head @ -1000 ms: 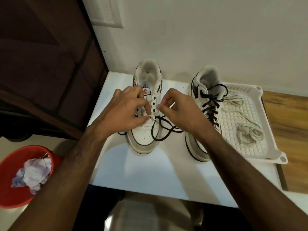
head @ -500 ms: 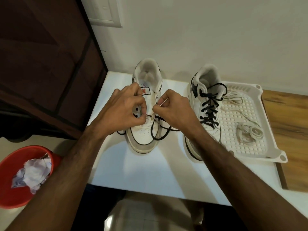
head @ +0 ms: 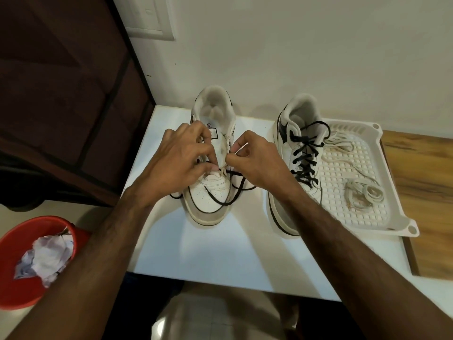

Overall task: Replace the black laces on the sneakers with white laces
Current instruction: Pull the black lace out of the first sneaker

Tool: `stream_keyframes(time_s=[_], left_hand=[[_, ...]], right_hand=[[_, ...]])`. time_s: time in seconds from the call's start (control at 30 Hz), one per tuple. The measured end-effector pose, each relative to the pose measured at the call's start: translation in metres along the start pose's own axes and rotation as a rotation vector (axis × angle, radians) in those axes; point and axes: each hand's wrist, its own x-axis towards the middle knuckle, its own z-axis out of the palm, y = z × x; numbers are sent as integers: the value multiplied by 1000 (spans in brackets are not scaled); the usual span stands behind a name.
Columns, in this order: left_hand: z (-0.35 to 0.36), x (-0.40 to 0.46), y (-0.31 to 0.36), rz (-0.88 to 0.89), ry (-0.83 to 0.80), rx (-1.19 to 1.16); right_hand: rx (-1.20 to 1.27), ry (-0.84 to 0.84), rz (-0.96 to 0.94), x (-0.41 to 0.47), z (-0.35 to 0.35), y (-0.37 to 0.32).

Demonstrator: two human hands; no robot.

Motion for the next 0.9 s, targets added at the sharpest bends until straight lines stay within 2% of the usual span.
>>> stream_keyframes(time_s=[0.07, 0.17, 0.23, 0.33, 0.47, 0.53, 0.63, 0.8, 0.9], left_hand=[[-2, 0, -3, -63, 71, 20], [-3, -4, -7, -273, 246, 14], [-3, -5, -8, -311, 284, -1], [-3, -4, -6, -154, 190, -41], [1, -3, 0, 6, 18, 48], [3, -2, -1, 33, 31, 66], [3, 0, -1, -12, 159, 41], [-4, -3, -17, -358, 495, -248], [-7, -6, -19, -393, 509, -299]], right_hand=[[1, -5, 3, 0, 0, 1], [14, -19, 5, 1, -1, 1], [28, -23, 4, 1, -2, 1], [40, -28, -6, 2, -2, 1], [30, -31, -19, 4, -2, 3], [18, -31, -24, 5, -2, 3], [12, -30, -25, 5, -2, 3], [35, -43, -26, 4, -1, 3], [49, -46, -25, 3, -3, 3]])
